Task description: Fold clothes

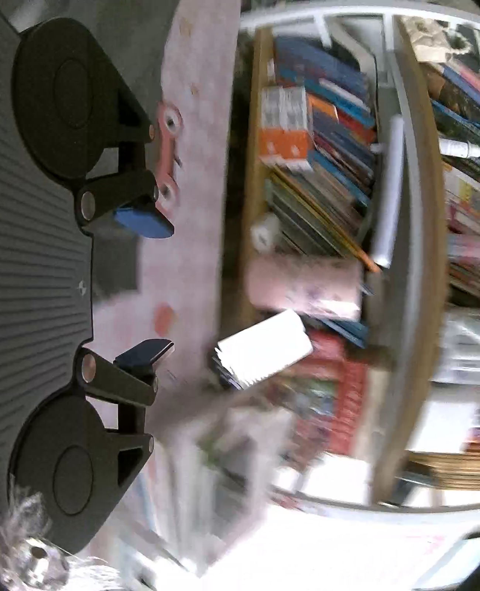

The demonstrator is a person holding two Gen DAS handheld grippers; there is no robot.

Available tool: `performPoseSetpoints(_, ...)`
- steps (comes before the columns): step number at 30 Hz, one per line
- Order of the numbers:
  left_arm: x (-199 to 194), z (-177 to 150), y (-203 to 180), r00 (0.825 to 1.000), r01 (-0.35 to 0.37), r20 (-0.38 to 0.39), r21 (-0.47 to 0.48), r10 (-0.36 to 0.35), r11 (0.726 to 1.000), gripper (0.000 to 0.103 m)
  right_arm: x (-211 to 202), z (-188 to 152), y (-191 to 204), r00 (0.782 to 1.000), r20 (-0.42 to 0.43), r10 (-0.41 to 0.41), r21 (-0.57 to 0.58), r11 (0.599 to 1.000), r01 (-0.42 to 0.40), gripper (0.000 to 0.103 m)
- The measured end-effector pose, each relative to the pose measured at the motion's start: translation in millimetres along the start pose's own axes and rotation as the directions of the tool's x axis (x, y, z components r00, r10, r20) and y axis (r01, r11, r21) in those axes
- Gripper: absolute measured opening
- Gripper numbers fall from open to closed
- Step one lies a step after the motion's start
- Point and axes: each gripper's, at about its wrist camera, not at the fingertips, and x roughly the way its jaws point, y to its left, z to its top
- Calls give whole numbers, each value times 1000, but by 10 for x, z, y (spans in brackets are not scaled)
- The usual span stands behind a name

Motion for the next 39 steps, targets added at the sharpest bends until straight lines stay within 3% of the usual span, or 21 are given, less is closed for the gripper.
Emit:
performPoseSetpoints(9, -10, -4, 17, 1000, 6, 10, -12, -6, 1000, 103, 290, -157, 396, 975, -129, 182, -73, 979, -192, 53)
performPoseSetpoints(13, -189, 84, 69, 996, 26, 86, -11, -25, 1000, 102, 552, -78, 434, 960, -177, 217, -40, 973, -227, 49)
performPoseSetpoints(15, -320, 224, 146, 987, 78, 140, -1, -77, 997, 86, 681, -36, 440, 952, -213, 220, -39, 972, -233, 49)
performPoseSetpoints(17, -336, 415, 235, 988, 50, 147, 1, -50, 999, 37, 819, -16, 427, 945, -256, 204, -43, 974, -222, 45)
performPoseSetpoints(20, -86, 669, 399, 999, -2, 44, 20, 1, 1000, 22, 981, 12, 346, 936, -280, 213, 4, 975, -220, 38)
performPoseSetpoints(23, 367, 781, 532, 991, -13, -133, 55, 21, 998, 18, 1093, 59, 305, 936, -284, 209, 26, 977, -210, 31)
performPoseSetpoints(25, 634, 832, 611, 979, -45, -195, 91, 62, 995, 14, 1170, 98, 310, 937, -285, 202, 24, 979, -204, 30)
performPoseSetpoints(31, 1124, 1157, 795, 976, -81, -192, 89, 97, 993, 14, 1437, 221, 355, 942, -278, 187, 27, 982, -187, 30)
performPoseSetpoints(39, 1452, 1402, 1062, 980, -111, -163, 4, 110, 994, 15, 1845, 368, 531, 959, -222, 175, 20, 984, -175, 30)
